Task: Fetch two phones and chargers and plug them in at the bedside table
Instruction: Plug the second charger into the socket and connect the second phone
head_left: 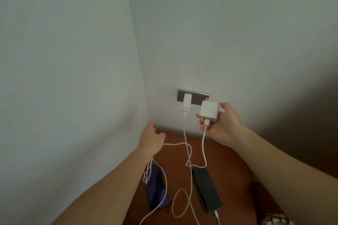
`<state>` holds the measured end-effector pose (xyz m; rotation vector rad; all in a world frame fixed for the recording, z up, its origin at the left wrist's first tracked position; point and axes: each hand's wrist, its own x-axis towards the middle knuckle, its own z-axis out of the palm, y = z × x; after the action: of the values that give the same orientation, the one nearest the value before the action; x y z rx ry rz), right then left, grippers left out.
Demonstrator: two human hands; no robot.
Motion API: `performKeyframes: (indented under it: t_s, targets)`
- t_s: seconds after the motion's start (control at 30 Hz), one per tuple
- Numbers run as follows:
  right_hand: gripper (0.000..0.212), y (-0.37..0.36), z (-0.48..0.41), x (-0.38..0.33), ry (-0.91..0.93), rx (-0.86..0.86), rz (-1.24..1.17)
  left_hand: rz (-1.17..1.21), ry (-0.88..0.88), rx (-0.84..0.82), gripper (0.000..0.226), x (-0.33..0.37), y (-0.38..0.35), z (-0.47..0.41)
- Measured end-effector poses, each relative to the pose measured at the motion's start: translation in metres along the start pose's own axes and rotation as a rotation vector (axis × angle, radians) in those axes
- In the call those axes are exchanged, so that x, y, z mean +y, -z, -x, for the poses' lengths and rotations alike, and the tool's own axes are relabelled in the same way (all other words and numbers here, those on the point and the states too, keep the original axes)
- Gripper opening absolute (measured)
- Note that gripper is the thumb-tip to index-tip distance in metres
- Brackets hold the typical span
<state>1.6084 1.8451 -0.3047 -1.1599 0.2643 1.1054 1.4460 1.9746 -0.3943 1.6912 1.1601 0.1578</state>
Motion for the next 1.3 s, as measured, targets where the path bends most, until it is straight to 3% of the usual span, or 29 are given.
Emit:
performKeyframes:
  t_s: [0.1,0.17,0.3,0.47,0.57,0.63,0.83,1.3]
  targets:
    - [0.038,0.0,-0.02,0.001,-0.004,-0.014,-0.014,0.03,-0.191,0.041,0.025,0.039,-0.012,-0.006]
    - [0.036,0.002,-0.031,0.003,-0.007,-0.022,-0.016,0.036,-0.248,-0.018,0.021,0.067,-0.026,-0.008]
    - [0.032,0.013,-0.049,0.005,0.018,-0.057,0.057,0.113,-0.036,-0.24,0.054,0.1,-0.061,-0.008]
    - [0.016,0.027,-0.066,0.003,0.018,-0.038,0.123,0.391,0.219,-0.326,0.046,0.097,-0.088,-0.012]
    - [0.017,0.027,-0.075,0.002,-0.014,-0.041,0.179,0.474,0.221,-0.283,0.025,0.09,-0.101,-0.012]
    - [0.019,0.027,-0.082,0.004,-0.019,-0.035,0.184,0.499,0.216,-0.239,0.023,0.086,-0.108,-0.015]
    - [0.028,0.027,-0.091,0.01,-0.019,-0.034,0.231,0.625,0.254,-0.2,0.043,0.077,-0.118,-0.02]
    - [0.034,0.024,-0.096,0.007,0.05,-0.007,0.29,0.703,0.191,-0.13,0.04,0.074,-0.126,-0.027]
